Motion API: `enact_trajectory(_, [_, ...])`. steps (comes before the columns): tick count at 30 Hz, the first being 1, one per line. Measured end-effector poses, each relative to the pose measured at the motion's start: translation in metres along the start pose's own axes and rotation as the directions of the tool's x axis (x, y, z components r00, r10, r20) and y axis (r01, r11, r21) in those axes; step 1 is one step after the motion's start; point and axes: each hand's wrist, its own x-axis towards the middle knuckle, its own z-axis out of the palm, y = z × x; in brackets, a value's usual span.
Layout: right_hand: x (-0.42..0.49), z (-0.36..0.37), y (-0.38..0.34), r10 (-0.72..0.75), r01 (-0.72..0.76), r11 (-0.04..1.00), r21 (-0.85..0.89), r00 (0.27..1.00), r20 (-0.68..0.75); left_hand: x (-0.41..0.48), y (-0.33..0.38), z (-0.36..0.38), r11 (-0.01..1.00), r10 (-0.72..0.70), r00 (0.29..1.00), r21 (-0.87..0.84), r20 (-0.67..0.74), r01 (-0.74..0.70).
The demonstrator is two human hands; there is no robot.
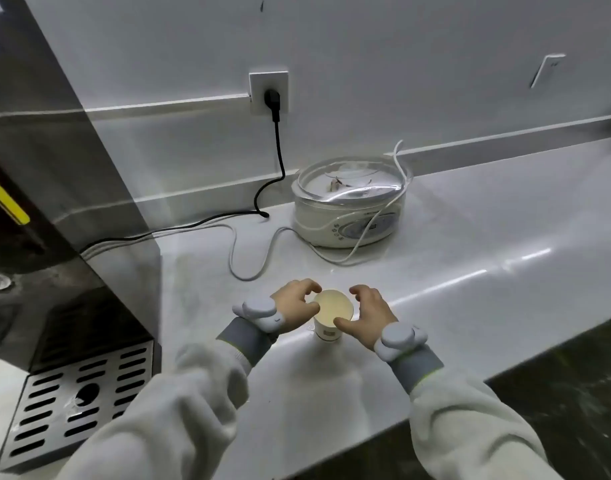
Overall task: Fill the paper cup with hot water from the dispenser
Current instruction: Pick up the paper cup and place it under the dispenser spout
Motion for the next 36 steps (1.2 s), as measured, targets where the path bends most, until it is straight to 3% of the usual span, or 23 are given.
enact_trajectory(10, [0.011, 0.021, -0.006, -0.048, 0.050, 0.992, -0.119, 0.999, 0.016, 0.003, -0.015, 0.015, 0.994, -0.071, 0.996, -0.077, 0.058, 0.075])
enact_trajectory(23, [0.007, 0.028, -0.015, -0.027, 0.027, 0.999, -0.029, 1.000, -0.010, -0.004, -0.022, 0.015, 0.981, -0.097, 0.993, -0.161, 0.073, 0.108])
enact_trajectory(36, [-0.010, 0.054, -0.059, -0.135, 0.135, 0.991, -0.004, 0.991, 0.025, -0.045, -0.060, -0.010, 0.928, -0.169, 0.981, -0.349, -0.091, 0.128])
